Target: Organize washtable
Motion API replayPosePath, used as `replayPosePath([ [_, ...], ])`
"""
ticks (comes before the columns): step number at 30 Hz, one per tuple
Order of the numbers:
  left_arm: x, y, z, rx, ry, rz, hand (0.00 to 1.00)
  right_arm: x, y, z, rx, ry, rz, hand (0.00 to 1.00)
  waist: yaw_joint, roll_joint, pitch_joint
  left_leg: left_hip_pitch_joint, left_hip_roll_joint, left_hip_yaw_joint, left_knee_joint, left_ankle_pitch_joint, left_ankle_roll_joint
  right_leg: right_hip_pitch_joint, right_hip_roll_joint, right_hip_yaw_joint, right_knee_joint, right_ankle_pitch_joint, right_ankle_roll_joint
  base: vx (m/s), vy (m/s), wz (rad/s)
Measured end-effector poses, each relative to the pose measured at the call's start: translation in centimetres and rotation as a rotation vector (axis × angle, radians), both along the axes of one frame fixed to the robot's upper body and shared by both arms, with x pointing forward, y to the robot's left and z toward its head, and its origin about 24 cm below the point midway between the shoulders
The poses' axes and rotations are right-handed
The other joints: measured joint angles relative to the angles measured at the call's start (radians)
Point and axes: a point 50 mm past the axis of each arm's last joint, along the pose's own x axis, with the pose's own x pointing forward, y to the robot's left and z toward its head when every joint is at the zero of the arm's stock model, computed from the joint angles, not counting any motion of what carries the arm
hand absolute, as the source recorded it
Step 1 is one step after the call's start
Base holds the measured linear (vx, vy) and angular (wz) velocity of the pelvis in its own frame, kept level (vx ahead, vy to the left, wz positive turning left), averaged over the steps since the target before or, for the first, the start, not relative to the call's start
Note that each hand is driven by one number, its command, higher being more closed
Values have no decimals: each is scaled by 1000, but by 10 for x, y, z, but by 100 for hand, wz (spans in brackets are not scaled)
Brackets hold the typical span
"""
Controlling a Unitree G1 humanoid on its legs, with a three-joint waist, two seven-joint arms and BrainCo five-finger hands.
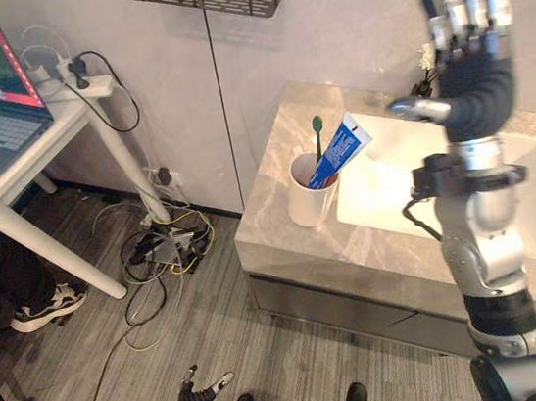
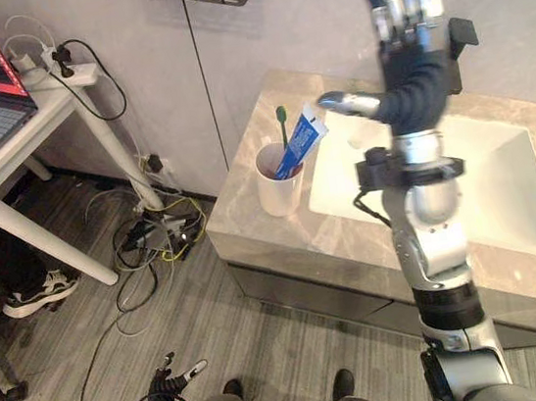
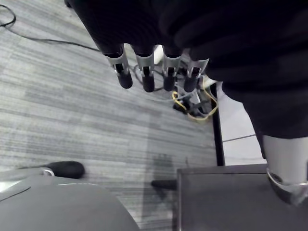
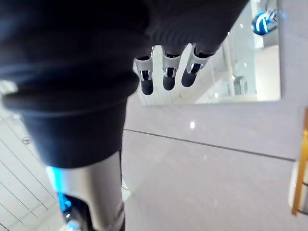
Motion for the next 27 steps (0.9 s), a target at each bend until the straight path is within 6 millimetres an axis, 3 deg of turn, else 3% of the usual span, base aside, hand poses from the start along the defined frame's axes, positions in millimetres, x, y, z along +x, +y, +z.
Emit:
replayPosePath([
  [4, -2, -1, -2, 0, 16, -11, 0, -19, -28, -7, 40, -15, -123, 0, -15, 11, -11, 3, 0, 22, -2, -2, 3, -10, 0, 15, 0, 2, 2, 11, 5, -13],
  [8, -3, -7, -6, -22, 31, -3, 0, -45, -55, -30, 77, 57, -268, 0, -41, 36, -31, 3, 0, 32, -7, -3, 3, -21, 2, 27, 0, 3, 3, 19, 2, -10],
  [13, -4, -9, -8, -17, 44, -5, 0, -83, -87, -80, 198, 261, -490, 0, -71, 59, -51, 3, 2, 54, -6, -9, 3, -36, 5, 52, 0, 6, 3, 6, 2, -15],
  [14, -6, -9, -10, -20, 57, -2, 0, -99, -96, -100, 249, 351, -575, 0, -92, 65, -55, 1, 2, 64, -1, -15, 3, -38, 5, 58, 0, 6, 3, -8, 10, -17],
  [15, -7, -9, -10, -21, 59, -2, 0, -101, -98, -104, 258, 369, -590, 0, -93, 65, -55, 0, 2, 66, -1, -16, 3, -38, 5, 59, 0, 6, 3, -11, 13, -20],
  [16, -8, -10, -11, -23, 65, -3, 0, -109, -104, -117, 287, 430, -641, 0, -97, 66, -58, 0, 2, 73, 1, -19, 2, -41, 6, 65, -1, 6, 4, -7, 10, -29],
  [17, -10, -9, -12, -15, 73, -18, 0, -123, -117, -156, 365, 607, -745, 0, -99, 63, -72, -2, 2, 85, 7, -27, 2, -53, 7, 84, -1, 6, 4, -2, 9, -29],
  [18, -10, -9, -12, -9, 78, -31, 0, -128, -121, -171, 403, 671, -782, 0, -101, 63, -74, -2, 2, 88, 9, -28, 3, -53, 7, 86, -1, 6, 4, 3, 10, -22],
  [19, -11, -7, -12, 0, 82, -39, 0, -133, -123, -186, 444, 731, -813, 0, -104, 63, -76, -2, 2, 94, 11, -29, 3, -52, 7, 86, -2, 6, 4, 5, 8, -4],
  [22, -16, -8, -16, 6, 111, -47, 0, -164, -122, -263, 601, 1093, -924, 0, -119, 75, -77, 7, 2, 118, 19, -37, 4, -52, 7, 107, -3, 8, 6, 13, 13, -17],
  [24, -20, -11, -18, 0, 123, -41, 0, -185, -112, -295, 649, 1273, -959, 0, -119, 84, -80, 17, 3, 134, 19, -43, 4, -51, 8, 117, -1, 9, 7, 28, 4, -22],
  [27, -21, -16, -19, -3, 120, -25, 0, -207, -97, -323, 658, 1459, -971, 0, -119, 99, -75, 47, 6, 151, 20, -52, 5, -28, 9, 128, -1, 9, 8, 18, 8, -15],
])
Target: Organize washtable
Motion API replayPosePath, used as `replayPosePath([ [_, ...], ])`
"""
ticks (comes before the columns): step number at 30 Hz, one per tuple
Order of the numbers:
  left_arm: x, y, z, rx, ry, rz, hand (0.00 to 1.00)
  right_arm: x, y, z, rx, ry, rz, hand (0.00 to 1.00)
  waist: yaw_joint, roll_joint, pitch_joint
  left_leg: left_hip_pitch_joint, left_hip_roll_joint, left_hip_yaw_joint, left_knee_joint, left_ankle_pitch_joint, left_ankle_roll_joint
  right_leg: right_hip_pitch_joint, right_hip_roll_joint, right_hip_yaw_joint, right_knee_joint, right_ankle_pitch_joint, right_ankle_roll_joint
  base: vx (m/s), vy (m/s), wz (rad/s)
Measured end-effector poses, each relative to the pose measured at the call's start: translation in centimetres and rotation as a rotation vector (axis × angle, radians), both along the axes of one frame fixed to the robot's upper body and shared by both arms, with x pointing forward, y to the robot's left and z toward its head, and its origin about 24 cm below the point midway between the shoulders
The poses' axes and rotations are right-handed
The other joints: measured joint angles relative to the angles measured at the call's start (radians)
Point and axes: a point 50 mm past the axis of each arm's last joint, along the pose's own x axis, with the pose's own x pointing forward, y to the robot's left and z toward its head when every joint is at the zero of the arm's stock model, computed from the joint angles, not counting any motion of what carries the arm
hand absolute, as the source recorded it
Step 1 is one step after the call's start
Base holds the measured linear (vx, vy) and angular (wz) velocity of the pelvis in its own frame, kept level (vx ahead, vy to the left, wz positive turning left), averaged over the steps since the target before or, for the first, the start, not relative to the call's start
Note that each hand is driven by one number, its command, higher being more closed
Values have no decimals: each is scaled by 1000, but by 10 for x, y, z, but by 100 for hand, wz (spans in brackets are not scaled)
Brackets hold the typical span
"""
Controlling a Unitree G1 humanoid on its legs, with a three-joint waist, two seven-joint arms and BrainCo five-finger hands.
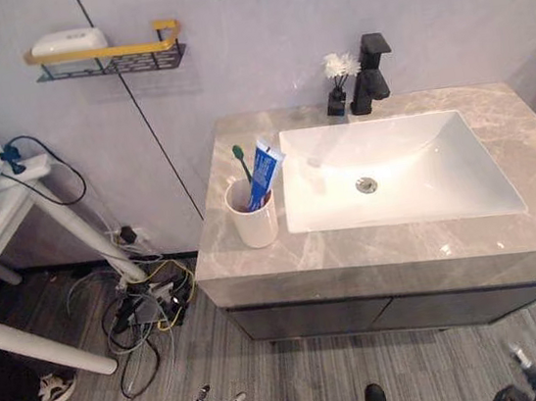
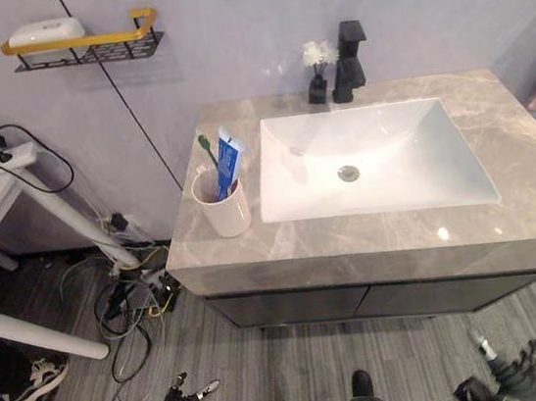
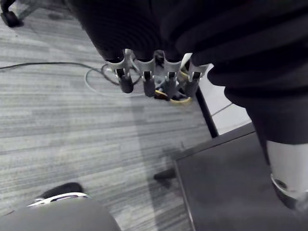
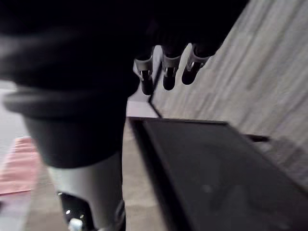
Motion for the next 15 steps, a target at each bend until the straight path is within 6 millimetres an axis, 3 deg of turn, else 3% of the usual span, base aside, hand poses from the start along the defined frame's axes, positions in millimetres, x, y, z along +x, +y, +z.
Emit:
replayPosePath([
  [2, -1, -3, 0, -2, -4, 18, 0, -10, 11, -16, 70, 73, 7, 0, 0, 3, -1, 6, 0, 12, 4, -6, 1, 2, 0, 7, -3, -1, 0, -14, 19, -13],
  [7, -2, -1, -1, -23, -12, 109, 0, -59, 36, -61, 276, 309, -60, 0, 7, -1, -2, 9, 1, 14, -4, -8, 2, 5, 1, 7, -5, -4, -4, -4, 1, -1],
  [10, -6, 5, -2, -108, -45, 328, 0, -84, 51, -82, 435, 448, -147, 0, 14, -4, -3, 10, 0, 5, -7, -7, 2, 11, -1, -2, -5, -4, -1, 10, -1, 8],
  [13, -4, 6, 0, -212, -122, 557, 0, -84, 60, -88, 507, 451, -158, 0, 25, -14, -11, 11, -2, -21, -16, -5, 0, 24, -3, -27, -6, -9, 1, 23, -4, 24],
  [15, 5, 13, 9, -282, -240, 703, 0, -69, 62, -90, 522, 425, -126, 0, 27, -24, -13, 16, -2, -45, -22, -1, 0, 40, -5, -50, -6, -15, 2, 16, -14, 30],
])
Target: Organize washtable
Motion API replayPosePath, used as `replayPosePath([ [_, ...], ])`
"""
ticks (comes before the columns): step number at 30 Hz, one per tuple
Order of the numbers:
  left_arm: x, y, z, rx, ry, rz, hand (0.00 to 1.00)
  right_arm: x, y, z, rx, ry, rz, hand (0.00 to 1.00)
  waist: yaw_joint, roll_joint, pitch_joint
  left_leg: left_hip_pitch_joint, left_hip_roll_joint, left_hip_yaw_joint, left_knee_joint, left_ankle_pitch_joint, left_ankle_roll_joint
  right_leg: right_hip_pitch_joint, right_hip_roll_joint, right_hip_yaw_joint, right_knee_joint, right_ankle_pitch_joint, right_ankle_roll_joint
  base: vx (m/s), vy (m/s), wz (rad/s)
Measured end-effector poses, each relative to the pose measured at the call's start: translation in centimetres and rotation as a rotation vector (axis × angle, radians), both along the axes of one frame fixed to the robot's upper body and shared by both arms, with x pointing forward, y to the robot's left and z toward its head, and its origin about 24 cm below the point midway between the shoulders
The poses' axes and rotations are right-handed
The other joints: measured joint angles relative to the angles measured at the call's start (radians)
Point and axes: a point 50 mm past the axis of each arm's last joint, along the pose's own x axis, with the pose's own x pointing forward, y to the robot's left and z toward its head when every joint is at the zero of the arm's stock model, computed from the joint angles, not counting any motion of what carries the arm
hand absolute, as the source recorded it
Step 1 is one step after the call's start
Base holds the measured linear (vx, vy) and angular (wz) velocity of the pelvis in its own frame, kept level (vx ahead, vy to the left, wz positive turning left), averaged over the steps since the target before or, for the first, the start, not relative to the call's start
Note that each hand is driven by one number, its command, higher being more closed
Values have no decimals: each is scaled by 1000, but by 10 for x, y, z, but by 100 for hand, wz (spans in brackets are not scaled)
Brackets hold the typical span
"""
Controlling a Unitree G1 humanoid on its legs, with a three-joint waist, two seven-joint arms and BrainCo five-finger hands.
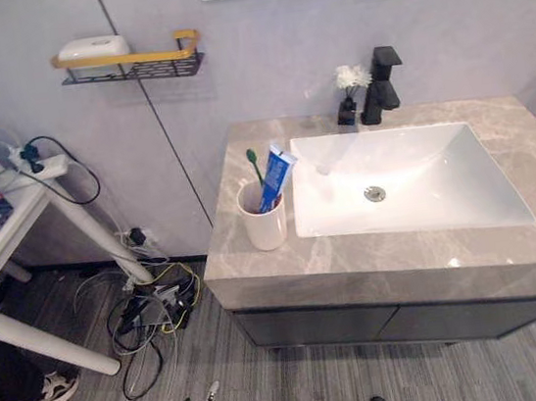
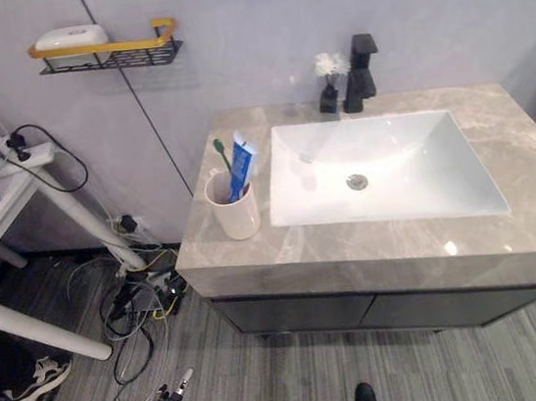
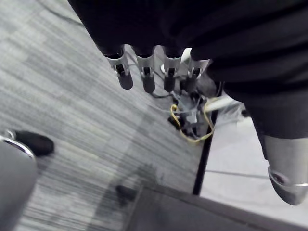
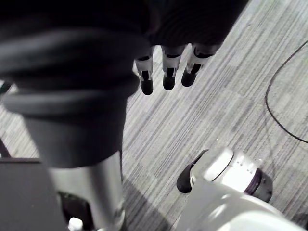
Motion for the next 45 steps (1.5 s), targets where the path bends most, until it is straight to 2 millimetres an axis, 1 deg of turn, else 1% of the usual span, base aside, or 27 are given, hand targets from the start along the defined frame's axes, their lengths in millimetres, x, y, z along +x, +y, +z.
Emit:
replayPosePath([
  [2, 18, 12, 19, 24, -149, 83, 0, 24, 2, -1, 9, -57, 63, 0, 4, -13, 3, 1, 0, -21, -8, 11, -1, 7, -1, -21, 0, -4, -1, 18, -18, 34],
  [3, 31, 20, 34, 56, -243, 112, 0, 38, 3, -1, 11, -85, 109, 0, 7, -23, -1, 1, 0, -28, -17, 20, -1, 8, -1, -29, 1, -5, -1, 26, -13, 20],
  [4, 33, 22, 37, 65, -261, 115, 0, 41, 4, -1, 12, -92, 119, 0, 9, -25, -2, 1, 0, -29, -18, 22, -1, 8, -1, -30, 1, -6, -1, 21, -8, 10],
  [6, 55, 32, 69, 149, -428, 135, 0, 61, 6, 0, 6, -150, 184, 0, 15, -27, -2, 2, -2, -31, -17, 22, -1, 9, -2, -32, 2, -6, -1, 12, 0, 3],
  [7, 64, 36, 87, 181, -509, 141, 0, 65, 6, 0, 4, -160, 201, 0, 15, -25, -1, 1, -3, -37, -17, 22, -1, 11, -3, -38, 2, -6, -2, 22, 1, 8],
  [8, 69, 37, 95, 196, -550, 143, 0, 66, 6, 1, 2, -160, 206, 0, 15, -24, -1, 1, -3, -40, -17, 22, -1, 13, -4, -42, 2, -6, -2, 20, -3, 13],
  [10, 79, 40, 124, 252, -693, 158, 0, 66, 5, 1, 0, -161, 215, 0, 12, -21, 0, 2, -3, -53, -17, 22, -1, 21, -4, -55, 1, -9, -3, 13, -4, 13],
  [11, 81, 41, 130, 261, -721, 162, 100, 67, 5, 1, -1, -160, 223, 0, 12, -20, 0, 2, -3, -53, -17, 22, -1, 22, -4, -56, 0, -9, -3, 7, -3, 8],
  [14, 89, 36, 163, 294, -880, 162, 100, 65, 4, 0, 5, -149, 236, 0, 13, -22, -2, -9, -3, -57, -7, 22, -1, 21, -6, -59, 6, -9, -3, -9, -3, 7],
  [18, 95, 24, 194, 314, -1028, 119, 100, 63, 2, 0, 7, -143, 237, 0, 13, -22, -3, -24, -3, -66, 10, 21, 0, 21, -6, -65, 6, -8, -3, -33, -3, 8],
  [20, 97, 20, 202, 311, -1074, 102, 100, 62, 2, 0, 7, -141, 234, 0, 12, -22, -3, -29, -3, -68, 17, 20, 0, 21, -6, -65, 6, -8, -3, -38, -1, 3],
  [21, 99, 12, 208, 305, -1105, 67, 100, 60, 1, 0, 6, -138, 233, 0, 12, -22, -3, -31, -3, -70, 21, 20, 0, 21, -6, -64, 6, -8, -3, -35, 1, 2],
  [22, 100, 9, 210, 299, -1117, 54, 100, 60, 1, 0, 6, -136, 232, 0, 12, -22, -3, -32, -2, -70, 22, 20, 0, 21, -6, -64, 6, -8, -3, -41, 2, 1],
  [25, 105, -10, 219, 241, -1181, -28, 100, 55, 0, -1, 11, -123, 233, 0, 10, -21, -3, -37, -2, -69, 23, 15, 0, 20, -5, -60, 6, -8, -3, -37, 5, -2],
  [26, 106, -14, 221, 228, -1191, -47, 100, 54, 0, -1, 14, -117, 234, 0, 10, -20, -4, -37, -2, -69, 24, 11, 0, 19, -5, -60, 6, -8, -3, -25, 7, -4],
  [27, 108, -24, 223, 195, -1213, -103, 100, 52, 0, -2, 16, -109, 234, 0, 9, -19, -5, -40, -2, -68, 25, 10, 0, 16, -5, -58, 6, -8, -3, 0, 0, 0],
  [31, 111, -44, 227, 127, -1253, -226, 100, 52, -2, -1, 11, -109, 241, 0, -4, -18, -11, -67, -2, -67, 35, 11, -1, -11, -4, -53, 6, -6, -4, 9, -3, -1],
  [33, 112, -48, 227, 104, -1261, -268, 100, 52, -5, -1, 4, -107, 243, 0, -6, -7, -12, -61, -2, -65, 36, 12, -1, -9, -3, -53, 6, -3, -5, 55, -10, -5],
  [34, 113, -51, 227, 80, -1268, -298, 100, 53, -9, 0, -7, -106, 252, 0, -9, 2, -16, -57, -2, -65, 32, 12, -1, -9, -3, -53, 6, -2, -5, 71, -7, -6],
  [35, 114, -53, 227, 70, -1273, -326, 100, 54, -9, 0, -7, -108, 258, 0, -11, 7, -19, -52, -2, -64, 26, 12, -1, -8, -3, -53, 6, -2, -5, 64, -6, -3],
  [36, 114, -53, 227, 68, -1273, -329, 100, 54, -9, 0, -7, -109, 259, 0, -12, 8, -19, -52, -2, -64, 26, 12, -1, -8, -3, -53, 6, -2, -5, 46, -1, -1],
  [37, 114, -57, 225, 60, -1265, -388, 100, 57, -10, 1, -11, -113, 275, 0, -14, 11, -21, -48, -2, -63, 22, 12, -1, -6, -3, -54, 6, -2, -5, 0, 0, 0],
  [39, 115, -62, 217, 47, -1229, -447, 100, 61, -10, 1, -11, -121, 292, 0, -20, 7, -20, -44, -2, -64, 21, 12, -1, -2, -3, -56, 3, -2, -5, 0, 0, 0],
  [42, 116, -66, 209, 31, -1187, -514, 100, 63, -9, 1, -11, -125, 296, 0, -29, 1, -16, -36, -2, -64, 19, 12, -1, 4, -3, -56, -1, -3, -5, 0, 0, 0],
  [45, 116, -73, 205, 7, -1166, -585, 100, 62, -9, 1, -9, -122, 298, 0, -33, -2, -15, -33, -2, -64, 18, 12, -1, 6, -3, -56, -1, -3, -6, 0, 0, 0],
])
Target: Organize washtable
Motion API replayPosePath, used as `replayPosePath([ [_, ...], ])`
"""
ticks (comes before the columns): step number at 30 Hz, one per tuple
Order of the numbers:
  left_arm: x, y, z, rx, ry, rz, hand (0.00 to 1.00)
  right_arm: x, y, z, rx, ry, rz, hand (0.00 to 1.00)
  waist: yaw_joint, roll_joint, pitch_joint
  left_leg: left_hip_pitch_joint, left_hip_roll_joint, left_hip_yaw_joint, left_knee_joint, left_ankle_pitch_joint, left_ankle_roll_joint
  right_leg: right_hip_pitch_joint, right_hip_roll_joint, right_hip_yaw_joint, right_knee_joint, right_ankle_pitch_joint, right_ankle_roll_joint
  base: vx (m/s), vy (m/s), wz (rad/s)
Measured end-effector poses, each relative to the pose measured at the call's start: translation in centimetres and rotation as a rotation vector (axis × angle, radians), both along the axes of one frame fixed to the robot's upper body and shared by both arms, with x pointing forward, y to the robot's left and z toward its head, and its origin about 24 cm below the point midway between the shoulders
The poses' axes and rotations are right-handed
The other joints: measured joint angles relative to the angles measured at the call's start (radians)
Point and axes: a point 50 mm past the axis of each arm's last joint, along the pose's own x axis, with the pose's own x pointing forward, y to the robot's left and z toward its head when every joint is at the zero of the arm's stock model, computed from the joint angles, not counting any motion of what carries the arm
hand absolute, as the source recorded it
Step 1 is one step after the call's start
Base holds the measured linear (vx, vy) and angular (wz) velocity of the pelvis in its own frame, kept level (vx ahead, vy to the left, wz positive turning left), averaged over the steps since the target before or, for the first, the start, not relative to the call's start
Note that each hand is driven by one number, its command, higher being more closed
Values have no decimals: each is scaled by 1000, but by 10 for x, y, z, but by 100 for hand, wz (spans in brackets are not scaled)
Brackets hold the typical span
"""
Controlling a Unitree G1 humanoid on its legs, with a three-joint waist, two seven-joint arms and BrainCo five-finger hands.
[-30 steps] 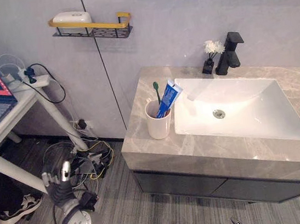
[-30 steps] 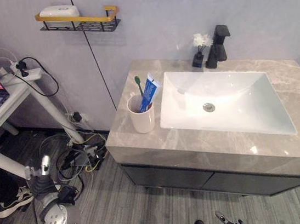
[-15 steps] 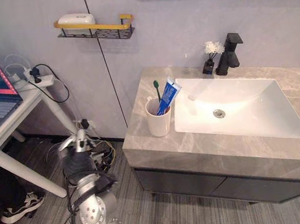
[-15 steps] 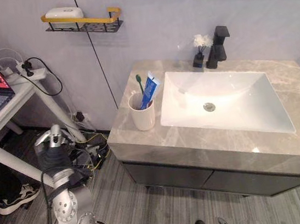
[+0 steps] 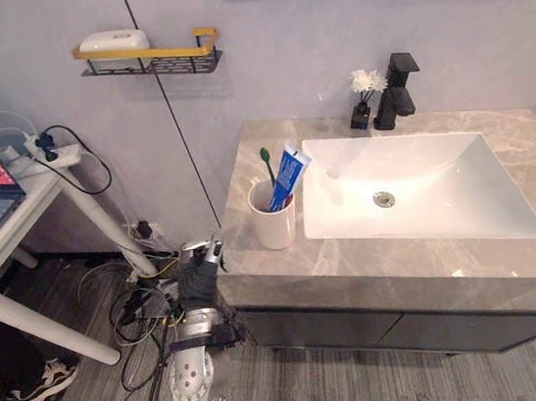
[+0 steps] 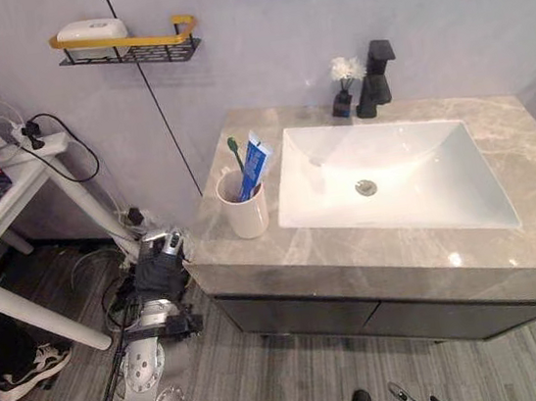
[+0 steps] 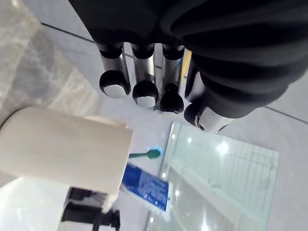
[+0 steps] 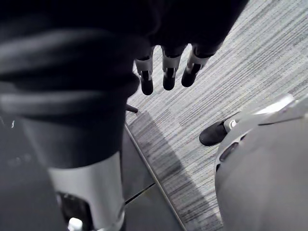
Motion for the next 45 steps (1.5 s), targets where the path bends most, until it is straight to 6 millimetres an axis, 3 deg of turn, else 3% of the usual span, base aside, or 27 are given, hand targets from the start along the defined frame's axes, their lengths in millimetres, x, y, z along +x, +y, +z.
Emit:
replayPosePath([
  [4, -1, -12, -19, 13, 87, -86, 100, 0, 0, 0, -1, 0, 0, 0, -6, 2, 1, 0, 1, 0, -4, 0, -1, -3, 1, -1, 0, -2, -2, 0, 0, 0],
  [8, -3, -18, -26, 5, 120, -127, 100, 0, 0, 0, -1, -1, 1, 0, -16, 2, 1, 0, 1, 2, -10, 0, -1, -8, 2, 2, 0, -2, -1, 0, 0, 0],
  [22, 8, -41, -28, 41, 129, -265, 100, 5, -2, 3, -13, -29, 2, 0, -33, 15, 17, 0, 1, 10, -12, 0, -1, -16, 2, 7, 0, -3, -1, 19, -1, -1],
  [28, 14, -41, -27, 46, 126, -246, 100, 6, -3, 3, -14, -30, 4, 0, -51, 17, 19, -1, 3, 18, -16, 0, -1, -23, 4, 14, 0, -3, -1, 4, 1, -2],
  [45, 41, -35, -19, 68, 98, -151, 100, 11, -4, 3, -17, -40, -1, 0, -65, 21, 47, -5, 1, 51, -21, -2, 1, -53, 5, 43, 0, 1, 2, 4, 1, -4],
])
